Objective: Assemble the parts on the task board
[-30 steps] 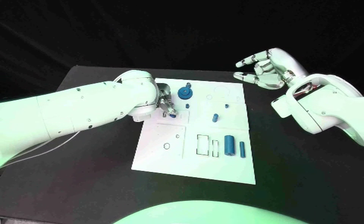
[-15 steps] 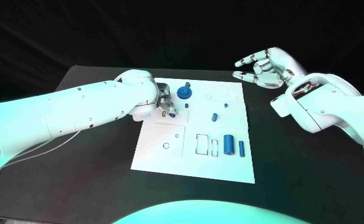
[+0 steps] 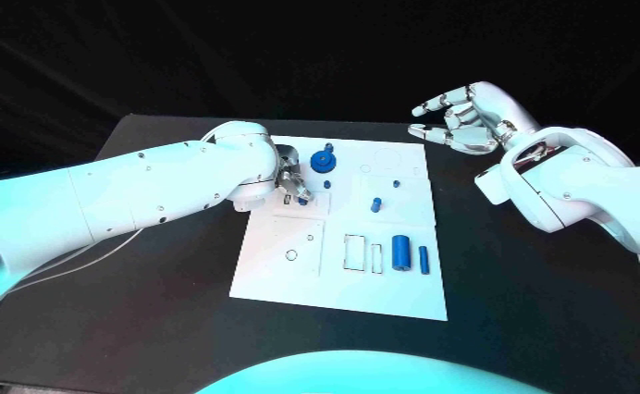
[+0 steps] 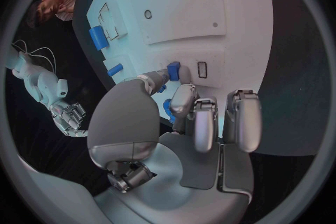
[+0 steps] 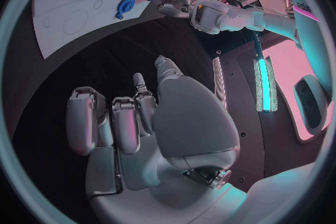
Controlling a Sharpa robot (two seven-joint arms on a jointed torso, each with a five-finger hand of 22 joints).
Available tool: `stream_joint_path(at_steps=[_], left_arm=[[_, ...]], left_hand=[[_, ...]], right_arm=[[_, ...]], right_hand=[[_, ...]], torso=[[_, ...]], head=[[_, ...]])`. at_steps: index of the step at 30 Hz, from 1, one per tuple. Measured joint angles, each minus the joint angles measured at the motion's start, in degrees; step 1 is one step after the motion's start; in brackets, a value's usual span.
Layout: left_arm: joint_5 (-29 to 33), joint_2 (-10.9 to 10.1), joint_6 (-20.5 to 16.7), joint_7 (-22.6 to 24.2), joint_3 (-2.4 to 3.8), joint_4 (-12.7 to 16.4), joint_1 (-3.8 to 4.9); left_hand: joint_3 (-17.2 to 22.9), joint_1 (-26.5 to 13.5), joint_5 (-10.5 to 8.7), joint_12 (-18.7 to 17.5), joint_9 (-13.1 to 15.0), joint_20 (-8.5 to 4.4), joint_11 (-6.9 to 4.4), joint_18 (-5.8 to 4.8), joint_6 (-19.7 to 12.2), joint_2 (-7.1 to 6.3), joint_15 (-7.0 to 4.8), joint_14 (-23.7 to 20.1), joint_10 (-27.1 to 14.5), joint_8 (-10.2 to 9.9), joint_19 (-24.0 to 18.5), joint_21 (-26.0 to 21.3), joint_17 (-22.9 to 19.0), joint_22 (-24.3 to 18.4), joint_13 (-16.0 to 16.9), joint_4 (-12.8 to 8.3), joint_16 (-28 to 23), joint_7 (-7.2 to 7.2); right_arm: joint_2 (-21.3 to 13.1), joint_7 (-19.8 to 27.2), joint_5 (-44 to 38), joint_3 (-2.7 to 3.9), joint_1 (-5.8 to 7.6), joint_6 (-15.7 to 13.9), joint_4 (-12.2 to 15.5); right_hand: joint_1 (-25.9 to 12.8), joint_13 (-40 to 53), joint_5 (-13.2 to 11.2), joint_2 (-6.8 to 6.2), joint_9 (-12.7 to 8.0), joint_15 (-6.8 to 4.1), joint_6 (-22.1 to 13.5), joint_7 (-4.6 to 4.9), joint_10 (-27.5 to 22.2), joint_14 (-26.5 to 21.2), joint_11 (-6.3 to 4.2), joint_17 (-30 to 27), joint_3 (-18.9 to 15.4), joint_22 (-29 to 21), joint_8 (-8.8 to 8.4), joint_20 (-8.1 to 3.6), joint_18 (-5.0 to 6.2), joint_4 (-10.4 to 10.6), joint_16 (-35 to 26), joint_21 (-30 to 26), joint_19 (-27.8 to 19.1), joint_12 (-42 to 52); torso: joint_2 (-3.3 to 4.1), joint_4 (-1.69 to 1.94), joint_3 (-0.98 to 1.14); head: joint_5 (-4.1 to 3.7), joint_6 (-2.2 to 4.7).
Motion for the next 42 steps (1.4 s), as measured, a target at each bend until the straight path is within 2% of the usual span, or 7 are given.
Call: stream_joint_path(at_steps=[7, 12, 21, 28, 32, 37, 42], left_arm=[[-0.01, 0.02, 0.31, -0.05, 0.0, -0.14, -0.05], [-0.02, -0.01, 0.54, -0.12, -0.03, -0.17, -0.08], [0.02, -0.3, 0.56, -0.13, -0.03, -0.2, -0.15], [0.08, -0.82, 0.34, -0.13, 0.05, 0.22, -0.18], [0.26, -1.16, -0.18, -0.13, 0.14, 0.77, -0.18], [0.58, -1.77, -1.14, -0.13, 0.61, 1.47, -0.19], [1.17, -2.77, -2.05, -0.13, 1.75, 2.38, -0.04]], left_hand=[[-2.96, -0.53, 0.0, 0.39, -0.01, -0.21, -0.13, -0.01, 1.48, -0.53, 0.0, 0.0, 0.12, 0.51, 0.2, 0.22, 0.0, 0.0, 0.25, 0.87, 0.0, -1.42], [-4.83, -0.6, 0.01, 0.39, -0.24, -0.21, -0.13, 0.0, 1.77, -0.59, 0.0, 0.0, 0.12, 0.33, 0.2, 0.22, 0.0, 0.0, 0.32, 1.66, 0.0, -1.7], [-11.43, -2.28, 0.02, 0.87, -0.47, 0.0, -0.13, -0.01, 2.25, 0.36, 0.0, 0.0, 0.11, 0.33, 0.41, 0.22, -0.01, 0.0, 0.44, 3.97, 0.0, -1.64], [-15.94, -3.14, 0.02, 0.91, -0.76, 0.0, -0.13, -0.01, 2.25, 1.23, 0.0, 0.0, 0.11, 0.0, 0.41, 0.22, -0.01, 0.05, 0.46, 4.22, 0.0, -1.63], [-19.22, -4.31, 0.02, 0.91, -0.89, 0.0, -0.13, -0.01, 2.25, 2.4, 0.0, 0.0, 0.11, -0.22, 0.41, 0.22, -0.01, 0.04, 0.46, 4.3, 0.0, -1.63], [-21.45, -4.5, 0.02, 0.91, -0.9, 0.01, -0.12, -0.01, 2.25, 2.59, 0.0, 0.0, 0.1, -0.22, 0.41, 0.22, -0.01, 0.04, 0.24, 4.27, 0.0, -1.63], [-23.74, -3.73, 0.02, -0.66, -1.3, -0.29, 0.5, -0.01, 1.46, 2.96, 0.01, 0.0, -1.17, -1.18, -0.58, -0.45, -0.01, 0.04, -1.53, 4.26, -0.47, -0.85]], right_arm=[[-0.14, 0.0, 0.0, 0.0, 0.0, 0.02, 0.09], [-0.19, 0.0, 0.0, 0.0, 0.0, 0.03, 0.14], [-0.31, 0.0, 0.0, 0.0, 0.0, 0.03, 0.17], [-0.32, 0.0, 0.0, 0.0, 0.0, 0.03, 0.17], [-0.32, 0.01, 0.0, 0.0, 0.0, 0.03, 0.11], [-0.31, 0.01, 0.0, 0.0, 0.0, 0.03, 0.02], [-0.29, 0.01, 0.0, 0.0, 0.0, 0.03, -0.16]], right_hand=[[0.0, -0.01, 0.0, 0.0, 0.0, 0.0, 0.0, 0.0, 0.0, 0.0, 0.0, 0.0, 0.0, -0.01, 0.0, 0.0, 0.01, 0.0, 0.0, 0.0, 0.0, 0.0], [0.0, -0.01, 0.0, 0.0, -0.06, 0.0, 0.0, 0.0, -0.13, 0.0, -0.13, -0.01, -0.16, -0.01, 0.0, 0.0, 0.0, 0.16, 0.0, 0.0, 0.0, 0.0], [-0.22, -0.01, 0.0, -0.23, -0.06, 0.0, 0.0, 0.0, -0.21, 0.0, -0.21, -0.01, -0.32, -0.01, 0.0, 0.0, 0.0, 0.32, 0.0, -0.22, 0.0, 0.0], [-0.22, -0.02, 0.0, -0.23, -0.05, 0.0, 0.0, 0.0, -0.21, 0.0, -0.21, -0.01, -0.32, -0.02, 0.0, 0.0, 0.0, 0.32, 0.0, -0.22, 0.0, 0.0], [-0.28, -0.02, 0.0, -0.29, -0.05, 0.0, 0.0, 0.0, -0.21, 0.0, -0.21, -0.02, -0.32, -0.02, 0.0, 0.0, 0.0, 0.32, 0.0, -0.22, 0.0, 0.0], [-0.45, -0.02, 0.0, -0.46, -0.1, 0.0, 0.0, 0.0, -0.21, 0.0, -0.21, -0.02, -0.48, 0.0, 0.0, 0.0, 0.0, 0.48, 0.0, -0.22, 0.0, 0.0], [-0.45, -0.02, 0.0, -0.46, -0.1, 0.0, 0.0, 0.0, -0.21, 0.0, -0.21, -0.02, -0.48, 0.02, 0.0, 0.0, 0.01, 0.48, 0.0, -0.22, 0.0, 0.0]], torso=[[-0.03, 0.01, 0.03], [-0.05, 0.03, 0.03], [-0.07, 0.04, 0.0], [-0.08, 0.06, -0.01], [-0.1, 0.06, -0.01], [-0.1, 0.05, 0.0], [-0.11, 0.04, 0.0]], head=[[-0.08, -0.08], [-0.12, -0.09], [-0.12, 0.04], [-0.08, 0.25], [-0.06, 0.37], [0.03, 0.5], [0.12, 0.68]])
